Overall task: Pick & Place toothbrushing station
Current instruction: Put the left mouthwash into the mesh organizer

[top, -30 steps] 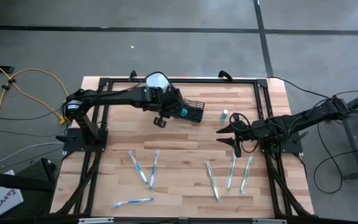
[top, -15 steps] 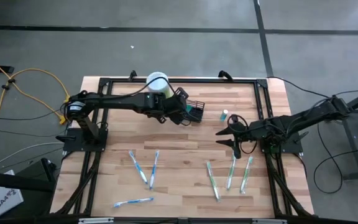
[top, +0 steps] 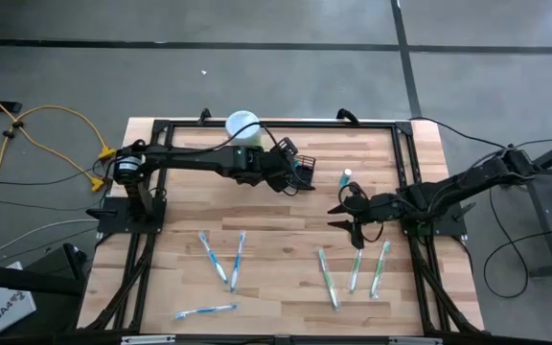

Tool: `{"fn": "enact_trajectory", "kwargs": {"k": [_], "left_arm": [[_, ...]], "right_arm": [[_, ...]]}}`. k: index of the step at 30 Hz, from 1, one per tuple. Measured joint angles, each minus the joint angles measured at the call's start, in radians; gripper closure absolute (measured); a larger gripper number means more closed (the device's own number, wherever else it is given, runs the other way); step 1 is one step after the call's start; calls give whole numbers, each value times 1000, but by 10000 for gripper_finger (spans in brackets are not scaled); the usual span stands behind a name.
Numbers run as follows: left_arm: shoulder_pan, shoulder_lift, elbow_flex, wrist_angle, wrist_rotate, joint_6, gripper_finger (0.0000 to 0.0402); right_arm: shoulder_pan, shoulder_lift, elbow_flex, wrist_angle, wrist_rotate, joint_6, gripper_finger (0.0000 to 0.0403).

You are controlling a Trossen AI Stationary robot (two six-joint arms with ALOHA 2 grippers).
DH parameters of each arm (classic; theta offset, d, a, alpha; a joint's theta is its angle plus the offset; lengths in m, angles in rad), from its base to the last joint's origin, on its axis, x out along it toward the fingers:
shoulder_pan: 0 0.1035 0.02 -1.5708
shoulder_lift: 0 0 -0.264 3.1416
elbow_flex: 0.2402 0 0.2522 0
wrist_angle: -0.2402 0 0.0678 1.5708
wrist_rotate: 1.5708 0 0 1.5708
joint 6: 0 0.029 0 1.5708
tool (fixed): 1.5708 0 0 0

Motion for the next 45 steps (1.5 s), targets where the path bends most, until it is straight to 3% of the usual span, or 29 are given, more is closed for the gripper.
{"fn": "enact_trajectory", "kwargs": {"k": [14,24,35,45], "left_arm": [[-152,-3,0,19,-64,-1,306],[-291,-3,0,66,-64,25,306],[-366,1,0,126,-55,65,306],[-401,1,0,225,-51,158,306]], "right_arm": [[-4,36,0,94,79,-11,253],[-21,36,0,113,65,-11,253],[-22,37,0,166,8,13,253],[-22,160,0,271,-49,23,253]]}}
